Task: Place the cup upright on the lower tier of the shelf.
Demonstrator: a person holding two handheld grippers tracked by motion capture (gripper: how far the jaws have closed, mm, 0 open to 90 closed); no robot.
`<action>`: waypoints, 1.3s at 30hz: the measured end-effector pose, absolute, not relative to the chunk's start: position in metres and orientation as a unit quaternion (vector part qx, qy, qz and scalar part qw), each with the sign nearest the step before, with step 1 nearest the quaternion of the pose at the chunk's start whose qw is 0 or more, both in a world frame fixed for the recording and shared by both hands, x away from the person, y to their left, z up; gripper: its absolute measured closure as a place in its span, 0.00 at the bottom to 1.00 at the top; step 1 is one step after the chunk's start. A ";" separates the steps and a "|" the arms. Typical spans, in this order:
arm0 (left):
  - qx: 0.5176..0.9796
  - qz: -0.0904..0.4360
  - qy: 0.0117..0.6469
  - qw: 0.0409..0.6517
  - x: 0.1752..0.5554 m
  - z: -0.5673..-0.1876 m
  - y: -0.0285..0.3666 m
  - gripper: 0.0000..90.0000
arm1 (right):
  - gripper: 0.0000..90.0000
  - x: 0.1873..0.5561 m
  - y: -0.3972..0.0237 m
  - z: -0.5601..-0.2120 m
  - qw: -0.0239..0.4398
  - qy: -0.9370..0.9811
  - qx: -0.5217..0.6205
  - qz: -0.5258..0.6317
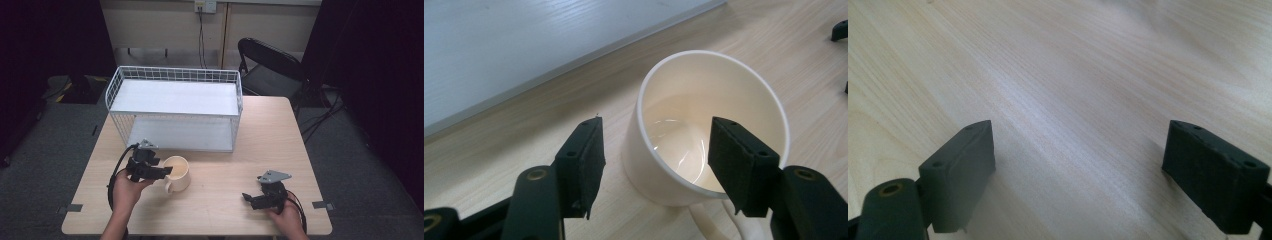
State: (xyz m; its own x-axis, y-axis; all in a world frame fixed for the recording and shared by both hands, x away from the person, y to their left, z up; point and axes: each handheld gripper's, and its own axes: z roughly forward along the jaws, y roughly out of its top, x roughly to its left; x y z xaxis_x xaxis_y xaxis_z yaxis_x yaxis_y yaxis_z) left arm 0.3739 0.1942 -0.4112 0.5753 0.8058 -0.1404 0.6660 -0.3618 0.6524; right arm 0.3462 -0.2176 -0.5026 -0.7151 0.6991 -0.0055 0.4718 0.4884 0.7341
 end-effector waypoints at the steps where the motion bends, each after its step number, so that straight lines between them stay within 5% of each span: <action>1: 0.817 0.101 0.453 0.343 0.374 -0.412 0.194 0.46 | 0.14 0.346 -0.218 -0.503 0.154 0.849 0.345 0.370; 11: 0.813 0.095 0.465 0.337 0.378 -0.414 0.196 0.69 | 0.14 0.346 -0.218 -0.503 0.154 0.849 0.345 0.370; 39: 0.826 0.089 0.482 0.279 0.383 -0.413 0.193 0.94 | 0.14 0.347 -0.217 -0.503 0.154 0.849 0.345 0.370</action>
